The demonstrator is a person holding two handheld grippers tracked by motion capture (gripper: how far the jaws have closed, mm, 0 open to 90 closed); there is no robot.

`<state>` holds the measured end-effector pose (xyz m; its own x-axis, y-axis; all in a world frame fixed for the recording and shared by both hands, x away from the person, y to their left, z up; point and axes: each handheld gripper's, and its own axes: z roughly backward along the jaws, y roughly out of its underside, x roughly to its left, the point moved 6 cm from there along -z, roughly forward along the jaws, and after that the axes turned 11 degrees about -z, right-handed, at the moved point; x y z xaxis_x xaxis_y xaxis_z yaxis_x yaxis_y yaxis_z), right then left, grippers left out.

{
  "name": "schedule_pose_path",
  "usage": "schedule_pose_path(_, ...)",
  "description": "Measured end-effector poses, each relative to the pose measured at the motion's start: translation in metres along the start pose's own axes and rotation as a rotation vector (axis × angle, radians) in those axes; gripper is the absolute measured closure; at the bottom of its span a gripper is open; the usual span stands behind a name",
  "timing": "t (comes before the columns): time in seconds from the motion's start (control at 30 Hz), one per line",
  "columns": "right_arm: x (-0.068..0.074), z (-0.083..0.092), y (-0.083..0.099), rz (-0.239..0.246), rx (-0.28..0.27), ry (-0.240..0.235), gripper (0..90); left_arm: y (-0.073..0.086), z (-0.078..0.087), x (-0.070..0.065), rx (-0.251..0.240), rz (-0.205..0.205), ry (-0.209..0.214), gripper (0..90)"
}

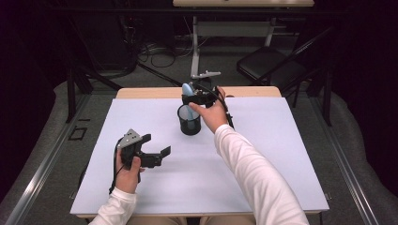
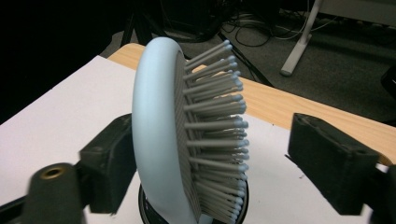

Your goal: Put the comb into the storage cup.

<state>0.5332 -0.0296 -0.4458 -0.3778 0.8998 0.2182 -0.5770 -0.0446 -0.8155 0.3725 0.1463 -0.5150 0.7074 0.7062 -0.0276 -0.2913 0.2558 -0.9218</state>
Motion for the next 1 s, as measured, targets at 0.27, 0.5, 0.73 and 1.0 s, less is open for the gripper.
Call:
schedule_pose_path(0.27,0.001,0.006,0.0,0.016,0.006,0.001,0.0,0.0,0.001,0.0,-0.003,0.005,0.002,1.8)
schedule_pose_path(0.5,0.0,0.015,0.001,0.017,0.001,0.026,0.0,-0.001,0.001,0.0,-0.007,0.011,-0.002,1.8)
schedule_pose_path(0.73,-0.005,0.026,0.005,0.011,0.002,0.007,0.0,-0.001,0.002,0.002,-0.009,0.01,-0.006,1.8)
schedule_pose_path(1.0,-0.01,0.043,0.015,0.01,0.001,-0.021,0.0,0.0,0.002,0.002,-0.007,0.011,-0.004,1.8)
